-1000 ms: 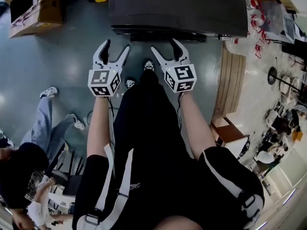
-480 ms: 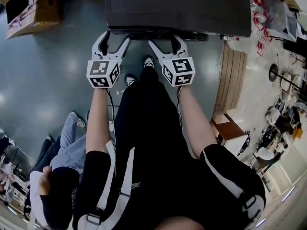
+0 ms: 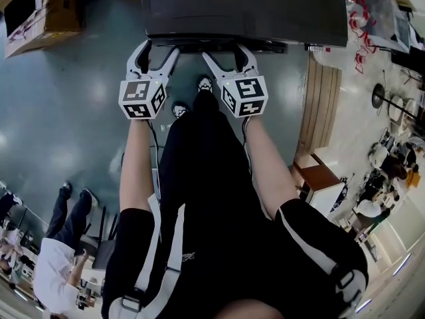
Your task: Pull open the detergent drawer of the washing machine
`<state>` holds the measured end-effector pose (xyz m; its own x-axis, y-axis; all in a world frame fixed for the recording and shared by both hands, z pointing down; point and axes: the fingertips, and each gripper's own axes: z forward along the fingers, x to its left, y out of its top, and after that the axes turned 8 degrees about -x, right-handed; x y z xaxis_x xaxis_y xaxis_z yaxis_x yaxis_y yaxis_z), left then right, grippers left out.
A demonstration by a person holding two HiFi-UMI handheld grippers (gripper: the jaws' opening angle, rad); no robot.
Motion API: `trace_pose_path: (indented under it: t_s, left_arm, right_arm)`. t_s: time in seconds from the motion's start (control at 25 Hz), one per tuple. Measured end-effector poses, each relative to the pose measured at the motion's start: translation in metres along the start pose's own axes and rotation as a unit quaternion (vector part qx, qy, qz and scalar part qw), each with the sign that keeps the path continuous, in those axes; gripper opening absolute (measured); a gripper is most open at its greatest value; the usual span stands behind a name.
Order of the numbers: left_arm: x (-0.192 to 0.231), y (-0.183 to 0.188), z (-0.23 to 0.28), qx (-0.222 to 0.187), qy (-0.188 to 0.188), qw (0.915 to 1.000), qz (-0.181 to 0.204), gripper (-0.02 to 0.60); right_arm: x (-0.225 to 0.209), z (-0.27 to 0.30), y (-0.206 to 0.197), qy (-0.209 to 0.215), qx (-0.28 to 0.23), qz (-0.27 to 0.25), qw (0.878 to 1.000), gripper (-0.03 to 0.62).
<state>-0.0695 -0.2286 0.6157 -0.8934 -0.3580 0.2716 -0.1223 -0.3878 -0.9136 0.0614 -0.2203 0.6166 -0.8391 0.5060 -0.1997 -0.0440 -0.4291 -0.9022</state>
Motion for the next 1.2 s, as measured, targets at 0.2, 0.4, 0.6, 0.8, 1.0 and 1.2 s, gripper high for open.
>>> trace_pose_path:
  t_s: [0.2, 0.4, 0.6, 0.8, 1.0, 1.2]
  left_arm:
    - [-0.001, 0.002, 0.003, -0.009, 0.011, 0.9999, -0.007, 0.316]
    - [-0.001, 0.001, 0.003, 0.001, 0.011, 0.9999, 0.006, 0.314]
    - [0.000, -0.003, 0.000, 0.004, 0.018, 0.9998, 0.006, 0.314]
    - [-0.002, -0.004, -0.002, 0.006, 0.016, 0.9998, 0.009, 0.314]
    - [-0.001, 0.000, -0.003, 0.000, 0.018, 0.9998, 0.010, 0.310]
    - [0.000, 0.000, -0.010, 0.000, 0.020, 0.9997, 0.013, 0.294]
  right_arm:
    - [-0.001, 0.001, 0.001, -0.008, -0.004, -0.001, 1.000, 0.334]
    - [0.000, 0.002, 0.000, -0.002, -0.001, -0.009, 1.000, 0.331]
    - [0.005, 0.001, -0.003, 0.003, 0.003, -0.010, 1.000, 0.330]
    - [0.006, -0.001, -0.004, -0.006, 0.000, -0.005, 1.000, 0.334]
    - [0.007, 0.001, -0.003, -0.013, 0.001, -0.006, 1.000, 0.334]
    - [0.011, -0.005, -0.004, -0.024, -0.003, -0.004, 1.000, 0.314]
